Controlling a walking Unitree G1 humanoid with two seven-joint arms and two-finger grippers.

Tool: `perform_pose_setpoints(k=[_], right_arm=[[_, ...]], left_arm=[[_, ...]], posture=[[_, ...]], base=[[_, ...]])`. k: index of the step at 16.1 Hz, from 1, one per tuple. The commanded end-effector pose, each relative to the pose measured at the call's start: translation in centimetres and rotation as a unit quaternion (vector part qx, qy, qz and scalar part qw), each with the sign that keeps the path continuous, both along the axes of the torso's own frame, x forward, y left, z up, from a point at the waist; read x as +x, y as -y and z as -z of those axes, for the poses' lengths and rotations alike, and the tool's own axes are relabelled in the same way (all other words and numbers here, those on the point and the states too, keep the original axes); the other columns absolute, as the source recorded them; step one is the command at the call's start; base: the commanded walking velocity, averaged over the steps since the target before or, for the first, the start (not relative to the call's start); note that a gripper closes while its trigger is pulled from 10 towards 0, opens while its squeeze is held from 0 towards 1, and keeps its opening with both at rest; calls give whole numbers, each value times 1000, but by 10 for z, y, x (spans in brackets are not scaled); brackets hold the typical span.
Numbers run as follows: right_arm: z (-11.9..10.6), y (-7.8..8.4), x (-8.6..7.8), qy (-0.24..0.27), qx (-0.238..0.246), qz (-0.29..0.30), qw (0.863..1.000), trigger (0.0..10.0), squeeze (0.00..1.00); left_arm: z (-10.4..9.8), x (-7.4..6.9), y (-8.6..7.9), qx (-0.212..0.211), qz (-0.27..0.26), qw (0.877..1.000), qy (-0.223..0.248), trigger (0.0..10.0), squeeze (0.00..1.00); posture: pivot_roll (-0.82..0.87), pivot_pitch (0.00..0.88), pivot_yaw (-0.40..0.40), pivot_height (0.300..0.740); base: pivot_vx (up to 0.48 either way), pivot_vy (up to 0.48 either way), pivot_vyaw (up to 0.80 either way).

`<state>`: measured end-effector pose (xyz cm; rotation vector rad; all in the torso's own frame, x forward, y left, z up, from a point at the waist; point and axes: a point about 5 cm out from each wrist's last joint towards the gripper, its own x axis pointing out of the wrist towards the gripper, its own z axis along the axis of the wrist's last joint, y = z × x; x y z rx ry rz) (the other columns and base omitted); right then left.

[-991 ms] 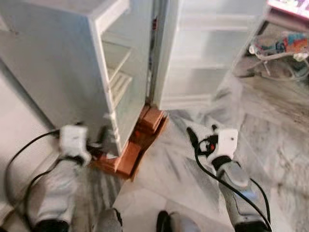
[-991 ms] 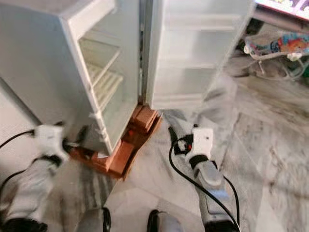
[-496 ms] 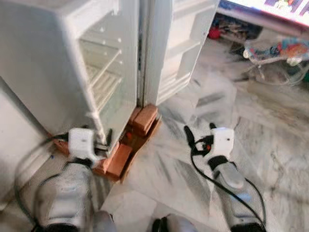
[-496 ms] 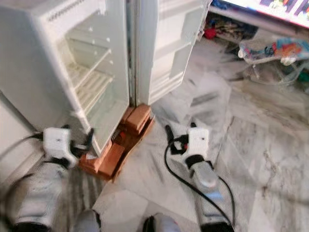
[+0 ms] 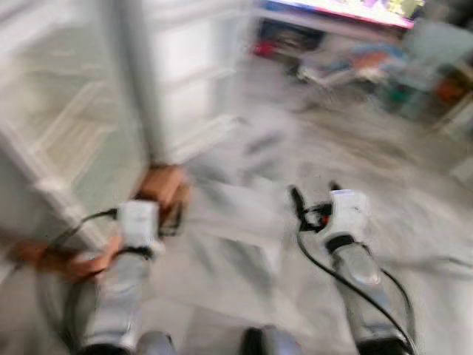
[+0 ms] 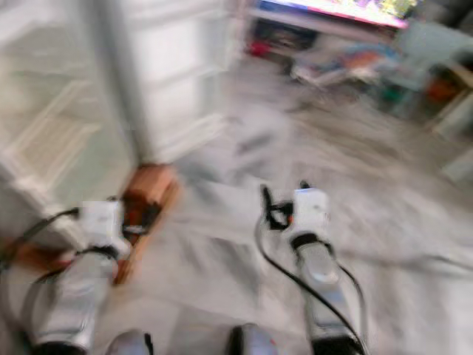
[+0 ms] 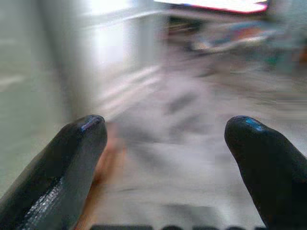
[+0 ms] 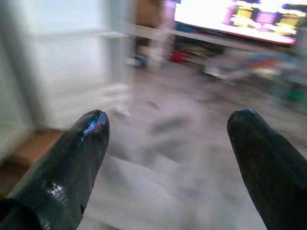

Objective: Restocking fridge

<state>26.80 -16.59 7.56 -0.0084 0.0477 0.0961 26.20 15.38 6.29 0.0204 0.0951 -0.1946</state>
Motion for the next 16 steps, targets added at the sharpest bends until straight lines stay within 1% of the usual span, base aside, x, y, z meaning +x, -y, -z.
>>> perform_pose_setpoints(k=[1,4,6,8,9,11,13,16], right_arm=[[-2,-2,1,6,4,4,1000,10000,0],[-2,-2,2,8,2,4,1000,10000,0],[-6,-3,6,17,0,2,1000,10000,0],[-10,-5,7,27,2,1,1000,10000,0],[-12,-7,8,32,1,-1,999,10000,0],[-11,-9,8,33,2,-4,999,10000,0],[-11,-11,9,33,3,-9,999,10000,0],[-14,-17,11,38,8,-11,999,10000,0]], left_arm=[[-2,2,-9,11,-10,1000,3,10000,0],[-1,4,-10,13,-13,1000,3,10000,0],[-6,10,-8,20,-11,1000,13,10000,0],[-10,13,-9,29,-13,999,22,10000,0],[-12,15,-12,31,-13,999,27,10000,0],[-12,16,-11,39,-7,999,28,10000,0],[-13,15,-11,39,-10,999,32,10000,0],[-10,15,-17,44,-12,999,29,10000,0]], posture=[[88,85,-92,740],[83,86,-90,740],[78,93,-84,740],[80,100,-80,740],[79,103,-75,740],[90,100,-77,740],[94,98,-78,740],[89,107,-82,740]], base=[[0,-300,-800],[0,-291,-800],[0,-281,-800],[285,-139,-684],[480,0,0],[480,0,0],[480,0,0],[480,0,0]])
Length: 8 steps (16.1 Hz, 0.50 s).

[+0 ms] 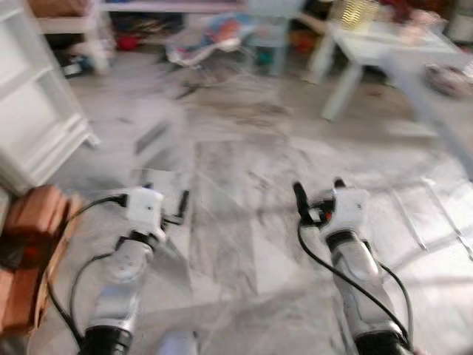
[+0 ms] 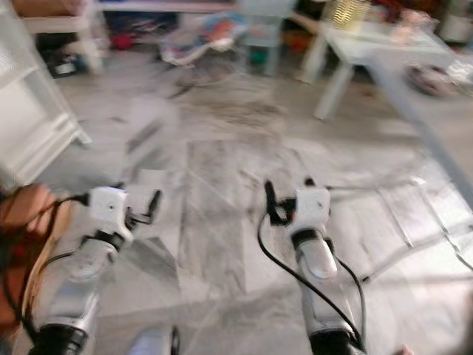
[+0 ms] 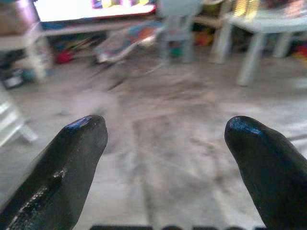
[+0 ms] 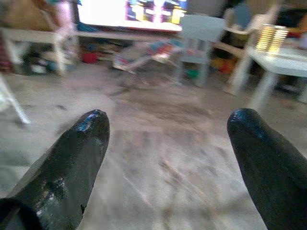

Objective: Restocking fridge

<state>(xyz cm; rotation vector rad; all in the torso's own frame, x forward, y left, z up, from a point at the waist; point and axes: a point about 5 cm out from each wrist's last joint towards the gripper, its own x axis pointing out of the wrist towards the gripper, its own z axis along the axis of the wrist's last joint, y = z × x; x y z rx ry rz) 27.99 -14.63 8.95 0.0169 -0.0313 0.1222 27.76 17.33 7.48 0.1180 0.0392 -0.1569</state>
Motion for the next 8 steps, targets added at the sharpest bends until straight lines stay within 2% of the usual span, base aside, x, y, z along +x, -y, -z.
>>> perform_pose_setpoints(k=[1,3,5,7,8], right_arm=[[0,2,-1,0,-8,1,1000,10000,0],[-1,4,0,2,-8,2,1000,10000,0],[-3,4,1,5,-14,-2,1000,10000,0],[-4,3,2,6,-15,-3,1000,10000,0],[-4,2,2,7,-12,-2,1000,10000,0]], left_arm=[[1,0,4,-1,7,1000,-1,10000,0],[0,2,6,-8,10,1000,-2,10000,0],[-7,2,6,5,49,999,-6,10000,0],[-10,0,-1,10,52,998,-19,10000,0],[-6,-8,0,11,54,998,-33,10000,0]], posture=[[88,105,-82,740],[87,99,-84,740],[94,110,-82,740],[89,120,-74,740],[85,126,-75,740]], base=[[480,0,0],[480,0,0],[480,0,-722],[480,0,-800],[480,0,-800]])
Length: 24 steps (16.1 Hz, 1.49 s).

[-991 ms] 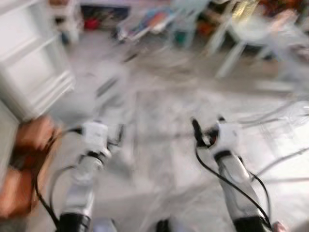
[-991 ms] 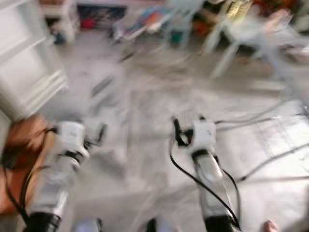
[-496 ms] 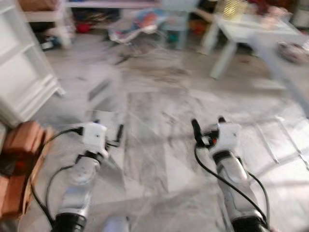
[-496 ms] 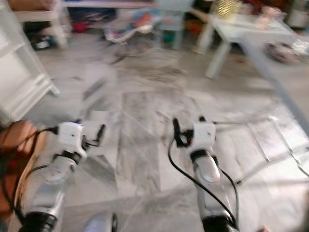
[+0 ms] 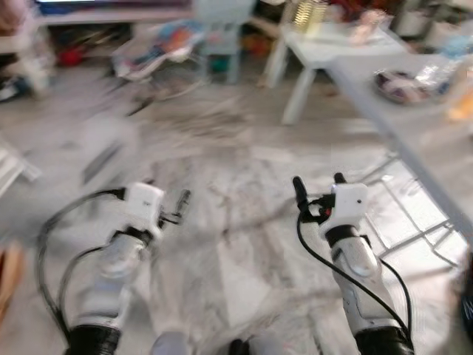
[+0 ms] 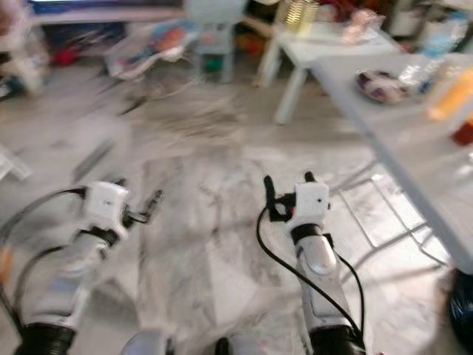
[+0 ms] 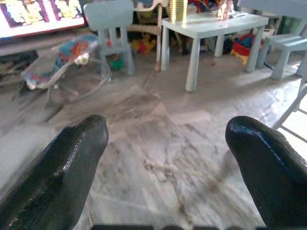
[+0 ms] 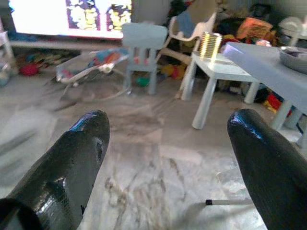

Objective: Restocking fridge

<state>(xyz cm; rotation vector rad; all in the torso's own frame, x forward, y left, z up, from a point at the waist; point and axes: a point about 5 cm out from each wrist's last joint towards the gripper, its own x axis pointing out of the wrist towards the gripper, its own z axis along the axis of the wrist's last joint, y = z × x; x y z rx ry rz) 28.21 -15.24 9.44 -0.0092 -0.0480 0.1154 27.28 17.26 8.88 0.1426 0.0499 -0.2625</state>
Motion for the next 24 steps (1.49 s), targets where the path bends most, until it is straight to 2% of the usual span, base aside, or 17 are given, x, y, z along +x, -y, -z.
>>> perform_pose_setpoints(k=[1,2,4,6,7,8,10,12,17,21,24], right_arm=[[1,-4,-1,-3,0,-6,1000,10000,0],[6,-3,-3,-12,4,-1,1000,10000,0],[12,-4,-5,-16,5,2,1000,10000,0],[8,-4,0,-3,10,15,1000,10000,0],[6,-2,2,1,9,22,1000,10000,0],[6,-1,2,2,7,25,1000,10000,0],[6,3,5,5,4,26,1000,10000,0],[10,2,4,0,3,25,1000,10000,0],[21,1,-7,-19,13,27,999,10000,0],[12,5,-2,-5,8,25,1000,10000,0],[14,6,-5,-11,5,26,1000,10000,0]], left_arm=[[10,-6,1,2,6,1000,-29,10000,0],[16,-15,7,11,27,999,-35,10000,0],[23,-16,12,32,45,998,-30,10000,0],[23,-5,11,17,5,1000,-25,10000,0],[24,-3,5,3,-31,999,-26,10000,0],[26,-3,2,-2,-45,999,-28,10000,0],[30,-5,-16,-8,-103,994,-29,10000,0],[29,-6,-21,6,-101,995,-24,10000,0],[25,1,-29,19,-138,990,-4,10000,0],[19,3,-23,17,-133,991,9,10000,0],[27,-2,-14,5,-121,993,-3,10000,0]], posture=[[86,125,-79,740],[89,115,-80,740],[86,87,-68,740],[76,48,-30,740],[78,40,-27,740],[79,33,-19,740],[91,26,-27,740],[93,43,-27,740],[96,59,-45,740],[84,88,-48,740],[76,91,-52,740]], base=[[480,0,-800],[480,0,-800],[480,0,-269],[480,0,-206],[480,0,-719],[480,0,-719],[469,0,-800],[461,0,-800],[395,134,-770],[317,361,0],[308,369,-267]])
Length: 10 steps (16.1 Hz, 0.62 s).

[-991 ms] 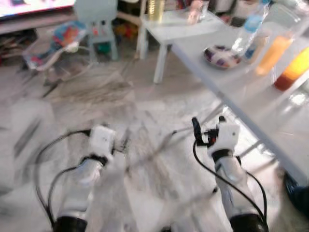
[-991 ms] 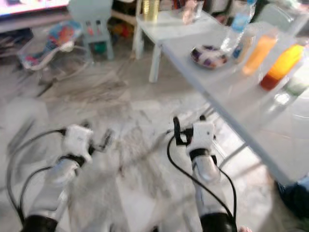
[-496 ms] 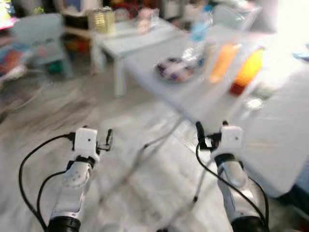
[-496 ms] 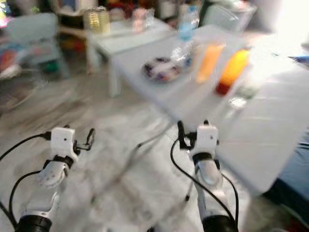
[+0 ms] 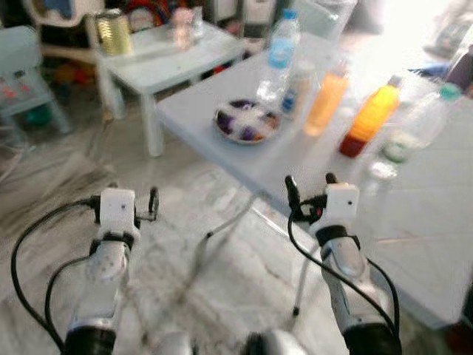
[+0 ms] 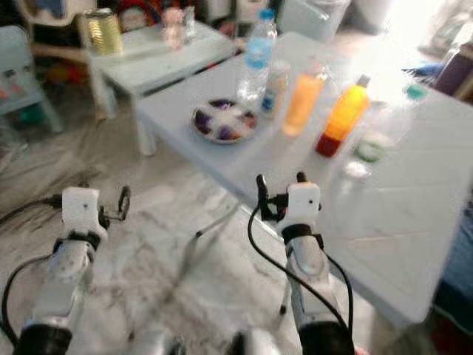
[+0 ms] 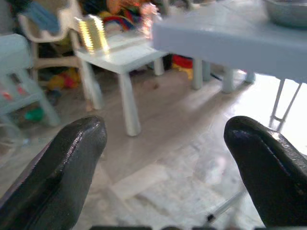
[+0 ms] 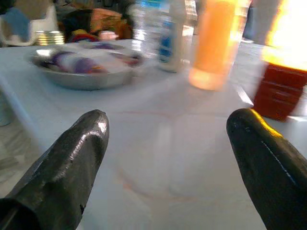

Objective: Restocking fridge

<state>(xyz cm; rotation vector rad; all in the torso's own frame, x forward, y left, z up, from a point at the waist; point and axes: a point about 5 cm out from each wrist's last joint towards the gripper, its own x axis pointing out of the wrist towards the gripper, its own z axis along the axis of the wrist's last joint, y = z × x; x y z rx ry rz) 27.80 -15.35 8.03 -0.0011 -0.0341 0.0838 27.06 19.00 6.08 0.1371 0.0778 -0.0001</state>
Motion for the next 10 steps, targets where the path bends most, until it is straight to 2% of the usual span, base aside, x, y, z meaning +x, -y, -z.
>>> perform_pose_setpoints(k=[1,4,10], right_arm=[[0,3,-1,-4,2,8,1000,10000,0],[2,-2,-5,-8,3,1,1000,10000,0],[4,-2,-6,-13,4,0,1000,10000,0]], left_arm=[[-1,1,6,-2,11,1000,2,10000,0],[-2,2,11,-6,22,1000,5,10000,0],[-5,3,15,-11,39,999,14,10000,0]], posture=[[76,91,-54,740],[74,94,-54,740],[74,98,-55,740]], base=[[292,379,-800],[266,400,-800],[253,409,-800]])
